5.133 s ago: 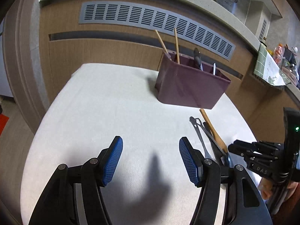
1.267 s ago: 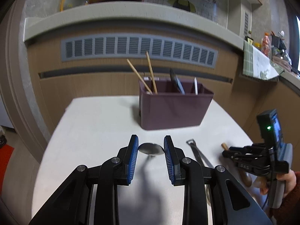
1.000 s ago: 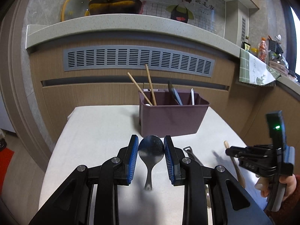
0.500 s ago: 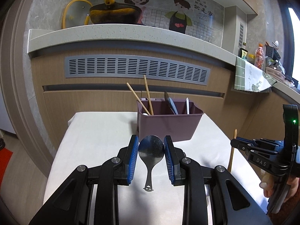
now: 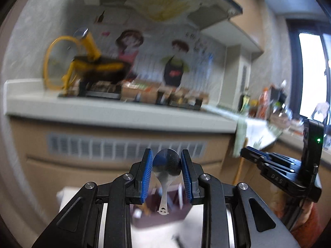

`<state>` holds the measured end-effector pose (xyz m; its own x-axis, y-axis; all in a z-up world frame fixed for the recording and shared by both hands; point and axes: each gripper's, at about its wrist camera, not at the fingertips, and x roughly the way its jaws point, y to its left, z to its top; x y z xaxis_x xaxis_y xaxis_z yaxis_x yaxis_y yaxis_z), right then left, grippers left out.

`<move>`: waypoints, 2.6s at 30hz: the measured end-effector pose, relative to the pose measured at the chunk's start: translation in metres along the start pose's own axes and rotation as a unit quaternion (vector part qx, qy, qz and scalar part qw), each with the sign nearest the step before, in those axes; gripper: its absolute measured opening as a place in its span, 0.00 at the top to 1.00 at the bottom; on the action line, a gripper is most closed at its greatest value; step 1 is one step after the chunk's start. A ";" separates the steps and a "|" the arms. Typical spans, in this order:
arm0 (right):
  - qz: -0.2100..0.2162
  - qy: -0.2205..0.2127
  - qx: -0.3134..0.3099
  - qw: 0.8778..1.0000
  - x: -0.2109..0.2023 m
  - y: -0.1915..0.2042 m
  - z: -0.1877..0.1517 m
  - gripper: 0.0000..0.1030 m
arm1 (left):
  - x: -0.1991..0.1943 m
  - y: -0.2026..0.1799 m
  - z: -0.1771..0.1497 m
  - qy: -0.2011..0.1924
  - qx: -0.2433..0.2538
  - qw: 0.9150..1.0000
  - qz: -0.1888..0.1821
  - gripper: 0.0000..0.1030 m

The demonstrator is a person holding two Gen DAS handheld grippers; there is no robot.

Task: Organize utensils
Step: 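Carry both spoons over the caddy and open both tools to drop them, then grasp the metal shovel with the right tool while the left tool grasps the dark-handled spoon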

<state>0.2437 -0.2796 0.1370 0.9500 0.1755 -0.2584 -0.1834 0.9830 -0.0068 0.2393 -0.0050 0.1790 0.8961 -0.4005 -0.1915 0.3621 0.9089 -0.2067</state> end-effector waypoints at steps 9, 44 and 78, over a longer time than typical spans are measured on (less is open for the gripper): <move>0.004 0.008 0.006 1.000 0.064 0.004 0.020 0.90 | 0.064 0.021 0.016 -0.001 -0.016 1.000 -0.017 0.72; 0.081 0.275 0.018 0.958 0.065 0.013 -0.206 0.79 | 0.053 0.035 -0.231 0.270 -0.067 0.959 0.062 0.52; -0.008 0.322 0.054 0.945 0.033 -0.027 -0.264 0.96 | 0.050 -0.017 -0.261 0.343 -0.050 0.938 0.006 0.52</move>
<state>0.2132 -0.3148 -0.1261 0.5951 0.1260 -0.7937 -0.1101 0.9911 0.0748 0.2111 -0.0712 -0.0775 0.5108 -0.4013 -0.7603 0.2968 0.9123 -0.2821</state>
